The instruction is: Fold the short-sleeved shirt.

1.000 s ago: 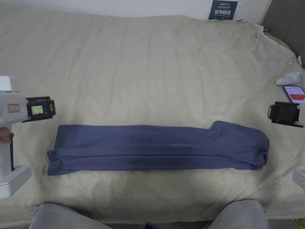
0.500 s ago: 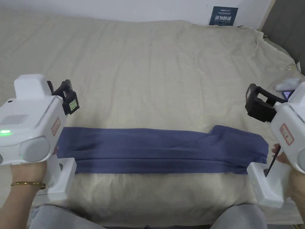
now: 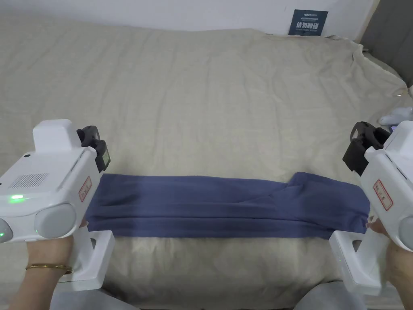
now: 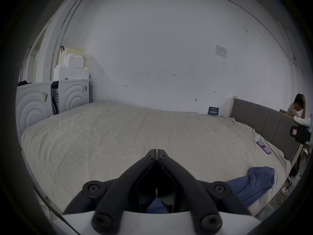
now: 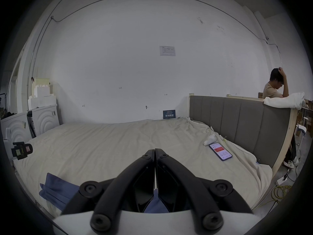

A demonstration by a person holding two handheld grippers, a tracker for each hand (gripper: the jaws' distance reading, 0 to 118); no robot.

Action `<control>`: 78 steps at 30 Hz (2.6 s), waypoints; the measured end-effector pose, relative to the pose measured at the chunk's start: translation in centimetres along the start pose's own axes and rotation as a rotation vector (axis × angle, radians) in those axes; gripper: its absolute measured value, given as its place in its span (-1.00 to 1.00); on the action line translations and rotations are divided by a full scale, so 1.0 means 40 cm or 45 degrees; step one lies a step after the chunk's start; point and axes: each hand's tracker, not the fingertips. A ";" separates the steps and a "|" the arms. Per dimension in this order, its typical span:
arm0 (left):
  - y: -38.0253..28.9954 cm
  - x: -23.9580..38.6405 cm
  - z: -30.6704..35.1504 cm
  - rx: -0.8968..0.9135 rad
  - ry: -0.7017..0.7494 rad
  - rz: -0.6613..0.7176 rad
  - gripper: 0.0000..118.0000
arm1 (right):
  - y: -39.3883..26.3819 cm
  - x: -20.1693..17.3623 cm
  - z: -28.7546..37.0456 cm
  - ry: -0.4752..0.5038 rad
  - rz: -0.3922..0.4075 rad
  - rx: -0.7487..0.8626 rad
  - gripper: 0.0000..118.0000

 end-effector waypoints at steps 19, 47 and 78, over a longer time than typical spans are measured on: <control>0.020 -0.349 -0.283 -0.829 -0.484 0.596 0.99 | -0.021 -0.033 -0.066 0.024 0.016 -0.110 -1.00; -0.170 -0.338 -0.343 -1.226 -0.507 0.667 -0.86 | -0.061 -0.066 -0.112 0.032 0.050 -0.242 -1.00; -0.126 0.537 -0.368 -1.319 -0.593 -0.013 -0.74 | -0.019 0.104 -0.010 -0.052 -0.053 -0.124 -1.00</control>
